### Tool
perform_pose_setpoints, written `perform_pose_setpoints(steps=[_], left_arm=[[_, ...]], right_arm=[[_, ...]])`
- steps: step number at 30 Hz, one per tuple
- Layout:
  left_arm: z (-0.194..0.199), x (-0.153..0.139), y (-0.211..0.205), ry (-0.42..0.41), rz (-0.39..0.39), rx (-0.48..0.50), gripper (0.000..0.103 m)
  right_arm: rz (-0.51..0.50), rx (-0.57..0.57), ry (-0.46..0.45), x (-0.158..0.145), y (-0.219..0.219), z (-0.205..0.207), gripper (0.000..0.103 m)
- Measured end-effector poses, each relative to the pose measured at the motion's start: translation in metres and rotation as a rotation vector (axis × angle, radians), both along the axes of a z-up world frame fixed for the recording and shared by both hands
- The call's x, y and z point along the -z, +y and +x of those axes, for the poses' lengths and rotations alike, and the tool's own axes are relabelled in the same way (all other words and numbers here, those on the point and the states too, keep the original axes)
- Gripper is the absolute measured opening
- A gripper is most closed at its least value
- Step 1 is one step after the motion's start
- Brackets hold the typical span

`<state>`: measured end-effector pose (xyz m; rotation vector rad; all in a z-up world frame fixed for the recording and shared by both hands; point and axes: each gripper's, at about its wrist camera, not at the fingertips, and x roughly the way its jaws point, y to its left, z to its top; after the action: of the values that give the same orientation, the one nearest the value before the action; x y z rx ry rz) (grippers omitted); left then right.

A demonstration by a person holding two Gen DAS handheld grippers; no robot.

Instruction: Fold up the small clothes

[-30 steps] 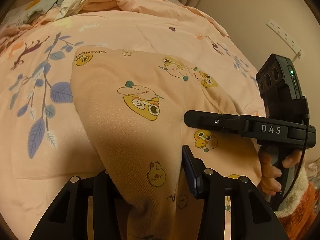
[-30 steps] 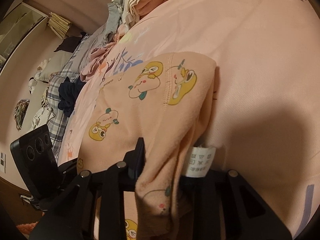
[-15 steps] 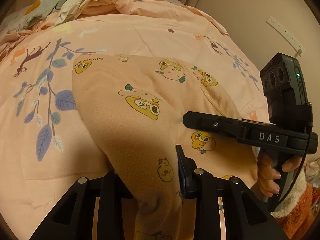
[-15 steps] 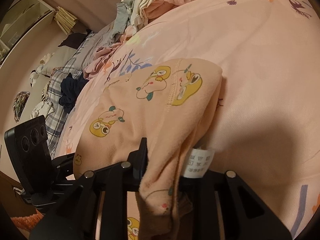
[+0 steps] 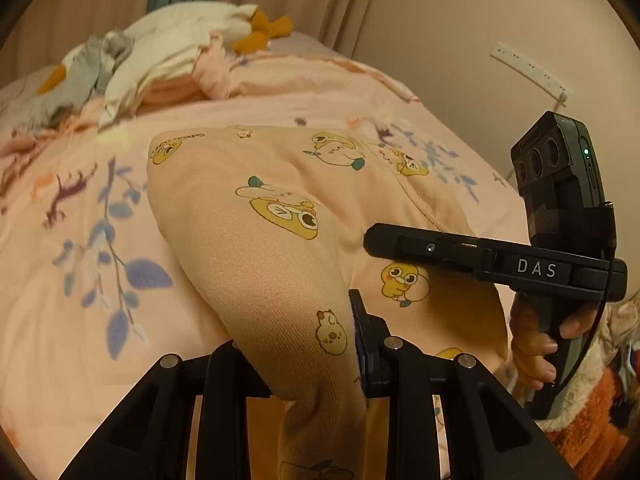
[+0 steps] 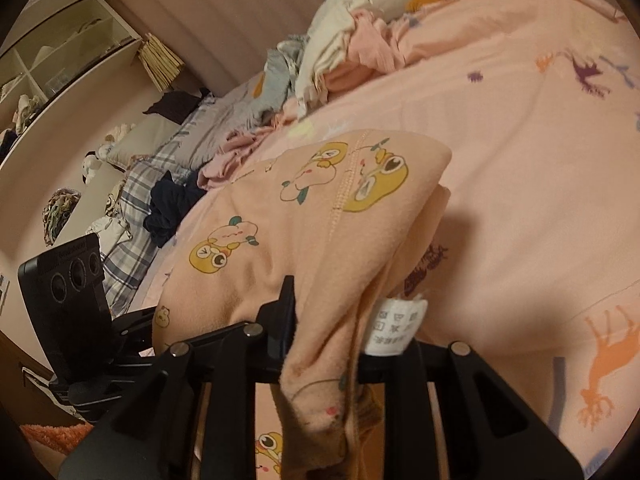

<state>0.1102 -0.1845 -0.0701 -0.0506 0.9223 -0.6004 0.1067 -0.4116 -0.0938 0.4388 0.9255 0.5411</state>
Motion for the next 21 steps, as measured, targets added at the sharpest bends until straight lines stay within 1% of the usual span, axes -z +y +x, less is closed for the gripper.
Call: perform_pose_setpoints(steps=[3, 8, 16, 21], left_arm=[[-0.001, -0.017, 0.001, -0.017, -0.007, -0.004, 0.027], [-0.004, -0.034, 0.004, -0.044, -0.002, 0.002, 0.027], [-0.010, -0.043, 0.017, -0.065, -0.010, -0.014, 0.027], [-0.012, -0.050, 0.033, -0.064, -0.041, -0.033, 0.027]], right_arm=[[0.001, 0.008, -0.037, -0.018, 0.002, -0.005, 0.022], [-0.014, 0.012, -0.090, -0.044, 0.008, -0.011, 0.022], [-0.019, 0.006, -0.124, -0.063, 0.018, -0.019, 0.022], [-0.047, -0.004, -0.132, -0.073, 0.032, -0.022, 0.022]])
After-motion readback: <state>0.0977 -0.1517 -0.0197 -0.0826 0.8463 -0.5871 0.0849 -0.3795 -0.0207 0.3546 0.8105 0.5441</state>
